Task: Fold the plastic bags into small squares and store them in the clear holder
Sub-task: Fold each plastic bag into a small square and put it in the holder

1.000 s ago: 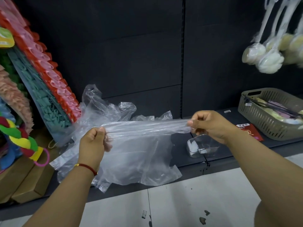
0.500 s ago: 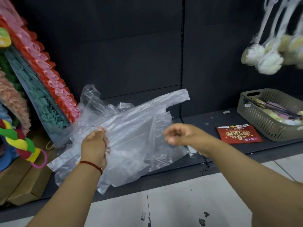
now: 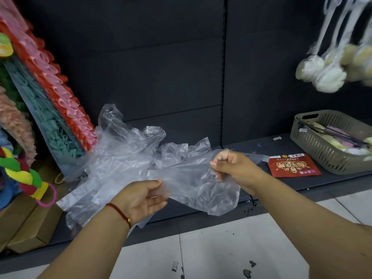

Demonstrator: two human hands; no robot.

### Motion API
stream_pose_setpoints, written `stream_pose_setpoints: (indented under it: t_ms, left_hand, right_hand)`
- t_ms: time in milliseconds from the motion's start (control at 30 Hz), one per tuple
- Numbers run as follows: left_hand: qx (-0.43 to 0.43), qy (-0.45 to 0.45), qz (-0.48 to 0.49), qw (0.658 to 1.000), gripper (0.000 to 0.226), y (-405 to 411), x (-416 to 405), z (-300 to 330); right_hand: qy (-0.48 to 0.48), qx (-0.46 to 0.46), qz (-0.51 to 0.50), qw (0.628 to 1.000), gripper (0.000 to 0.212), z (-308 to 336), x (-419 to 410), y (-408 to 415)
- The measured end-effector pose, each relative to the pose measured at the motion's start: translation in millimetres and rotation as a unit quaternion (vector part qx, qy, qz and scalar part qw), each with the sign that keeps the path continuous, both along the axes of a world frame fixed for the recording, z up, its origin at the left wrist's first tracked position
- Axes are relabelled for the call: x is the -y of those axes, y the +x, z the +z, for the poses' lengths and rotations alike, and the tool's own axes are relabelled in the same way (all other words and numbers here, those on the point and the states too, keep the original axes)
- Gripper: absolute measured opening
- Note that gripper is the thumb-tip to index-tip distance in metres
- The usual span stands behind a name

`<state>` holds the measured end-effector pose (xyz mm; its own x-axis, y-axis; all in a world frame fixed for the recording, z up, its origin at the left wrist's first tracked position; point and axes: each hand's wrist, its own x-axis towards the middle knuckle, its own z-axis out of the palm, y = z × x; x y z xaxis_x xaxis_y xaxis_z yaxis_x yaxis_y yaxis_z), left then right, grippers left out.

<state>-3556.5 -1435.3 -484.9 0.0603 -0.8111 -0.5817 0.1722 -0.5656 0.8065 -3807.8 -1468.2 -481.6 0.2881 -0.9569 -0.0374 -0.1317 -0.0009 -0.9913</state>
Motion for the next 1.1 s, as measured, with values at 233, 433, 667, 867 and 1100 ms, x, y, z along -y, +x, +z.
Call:
stream_pose_setpoints:
  t_ms: [233, 433, 667, 867, 1100]
  left_hand:
    - [0.010, -0.080, 0.099, 0.992, 0.021, 3.4, 7.3, -2.2]
    - [-0.093, -0.056, 0.155, 0.982, 0.016, 14.3, 12.2, -0.2]
    - [-0.132, -0.062, 0.195, 0.970, 0.020, 25.2, 14.8, 1.3]
    - [-0.156, -0.058, 0.253, 0.953, 0.018, 30.1, 16.7, -2.5]
    - [-0.180, -0.067, 0.323, 0.927, 0.017, 37.6, 22.1, -8.4]
  right_hand:
    - [0.156, 0.090, 0.044, 0.983, 0.018, -0.3, -0.5, -5.1]
    - [0.223, 0.099, 0.054, 0.968, 0.045, -1.9, 2.6, -14.8]
    - [0.253, 0.184, 0.046, 0.949, 0.044, -0.4, 3.5, -18.3]
    - [0.245, 0.260, 0.085, 0.930, 0.095, -11.7, 9.0, -17.2]
    - [0.120, 0.196, 0.007, 0.973, 0.056, -13.6, 5.7, -4.8]
